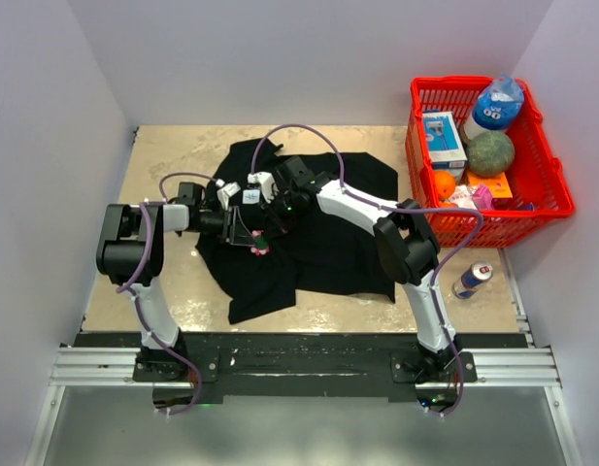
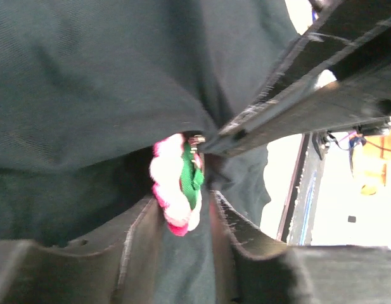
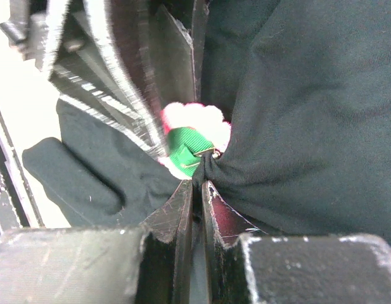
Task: Remove the brooch from the garment
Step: Remove the brooch from the clothes.
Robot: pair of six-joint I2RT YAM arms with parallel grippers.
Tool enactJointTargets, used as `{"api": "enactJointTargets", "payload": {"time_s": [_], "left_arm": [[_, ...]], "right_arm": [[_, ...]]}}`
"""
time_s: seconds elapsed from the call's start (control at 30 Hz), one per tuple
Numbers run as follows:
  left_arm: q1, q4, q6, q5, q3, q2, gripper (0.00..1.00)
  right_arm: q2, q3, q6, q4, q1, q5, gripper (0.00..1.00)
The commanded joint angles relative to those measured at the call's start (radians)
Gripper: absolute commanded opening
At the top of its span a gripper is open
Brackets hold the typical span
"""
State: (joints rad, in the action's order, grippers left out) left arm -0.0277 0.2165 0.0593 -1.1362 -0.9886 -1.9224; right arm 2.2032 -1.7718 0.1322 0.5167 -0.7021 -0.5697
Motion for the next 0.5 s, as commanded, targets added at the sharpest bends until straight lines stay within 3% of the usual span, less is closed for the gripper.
{"api": "enactJointTargets", "payload": {"time_s": [0.0, 0.17, 0.27, 0.4, 0.47], "left_arm": [[-0.011, -0.023, -0.024, 0.027, -0.036, -0.036, 0.28], [-0.041, -0.068, -0.052, -0.014, -0.044, -0.078, 0.00], [-0.038, -0.149, -0.128, -0.068, -0.009, -0.043, 0.00], [-0.018, -0.444, -0.329, -0.059, 0.105, 0.039, 0.00], [-0.018, -0.498, -0.418, -0.068, 0.119, 0.049, 0.00]], "right_arm": [[-0.051, -0.034, 0.006, -0.014, -0.008, -0.018, 0.00], [-0.054, -0.018, 0.007, -0.007, -0.007, -0.013, 0.00], [-0.065, 0.008, 0.009, -0.001, -0.007, -0.004, 0.00], [-0.099, 0.058, 0.009, 0.000, -0.008, -0.009, 0.00], [-0.109, 0.072, 0.012, 0.002, -0.010, -0.002, 0.00]]}}
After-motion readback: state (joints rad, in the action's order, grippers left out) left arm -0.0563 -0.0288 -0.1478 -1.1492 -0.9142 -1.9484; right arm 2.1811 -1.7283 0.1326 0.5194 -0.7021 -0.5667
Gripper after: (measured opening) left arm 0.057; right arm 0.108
